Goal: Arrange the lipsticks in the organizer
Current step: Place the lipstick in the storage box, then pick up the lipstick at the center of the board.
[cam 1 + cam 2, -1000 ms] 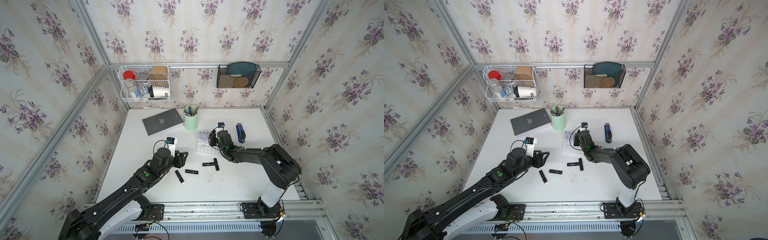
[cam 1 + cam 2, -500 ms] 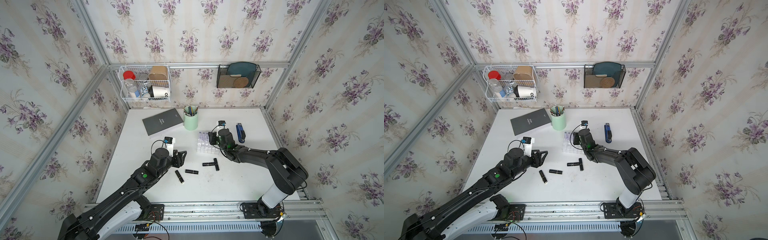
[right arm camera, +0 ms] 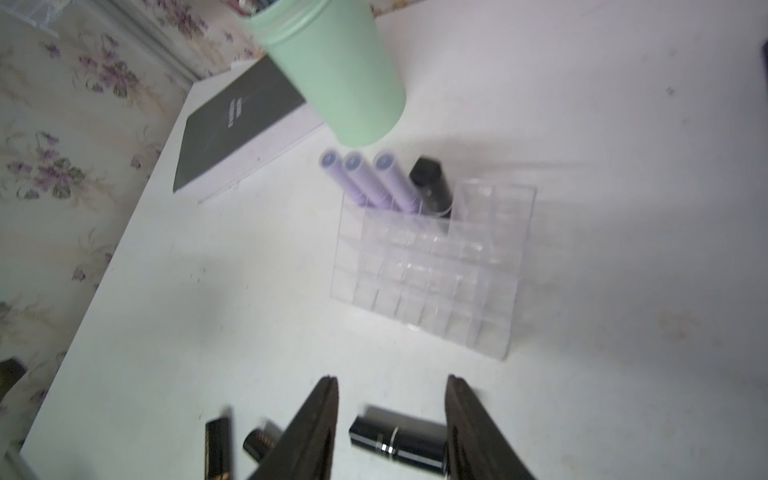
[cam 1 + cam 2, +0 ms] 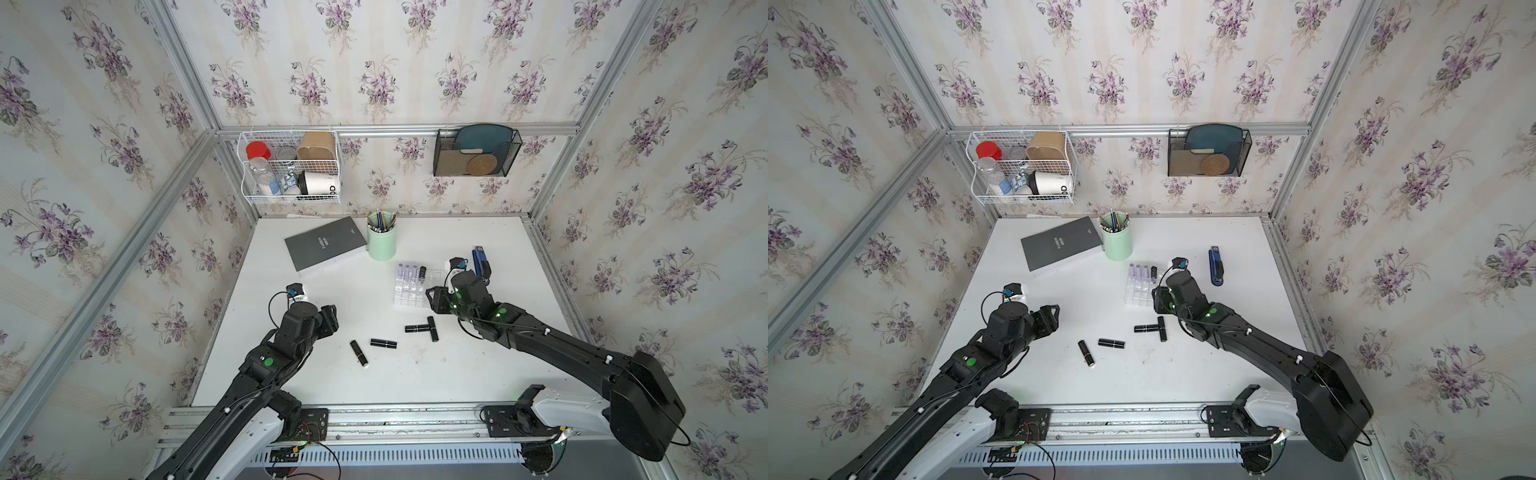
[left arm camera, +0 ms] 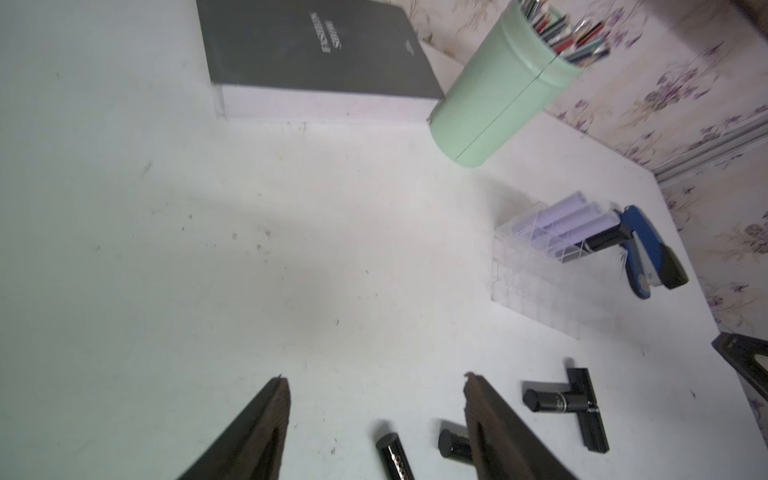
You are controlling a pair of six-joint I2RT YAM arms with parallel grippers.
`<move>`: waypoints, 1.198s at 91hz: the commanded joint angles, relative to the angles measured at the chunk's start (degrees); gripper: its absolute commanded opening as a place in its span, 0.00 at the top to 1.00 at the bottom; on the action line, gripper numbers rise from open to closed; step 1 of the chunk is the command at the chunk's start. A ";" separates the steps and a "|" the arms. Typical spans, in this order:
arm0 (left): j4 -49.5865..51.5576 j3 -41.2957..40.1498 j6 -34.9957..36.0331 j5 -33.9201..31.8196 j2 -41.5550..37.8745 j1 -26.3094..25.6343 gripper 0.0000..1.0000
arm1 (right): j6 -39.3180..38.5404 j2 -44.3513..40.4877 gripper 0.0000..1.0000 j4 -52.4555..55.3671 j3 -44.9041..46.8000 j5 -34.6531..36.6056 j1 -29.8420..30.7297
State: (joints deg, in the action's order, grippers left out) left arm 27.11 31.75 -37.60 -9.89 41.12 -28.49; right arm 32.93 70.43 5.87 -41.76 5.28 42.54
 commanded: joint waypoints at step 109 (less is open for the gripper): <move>-6.97 11.58 -2.81 8.88 30.70 -13.98 0.32 | -3.42 14.72 0.68 12.46 -6.27 -2.43 -1.94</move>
State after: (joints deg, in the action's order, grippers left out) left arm 22.46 43.03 -39.38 -0.03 71.53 -41.58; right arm 27.16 84.23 20.71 -47.35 1.98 40.69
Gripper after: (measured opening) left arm 0.686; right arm 0.342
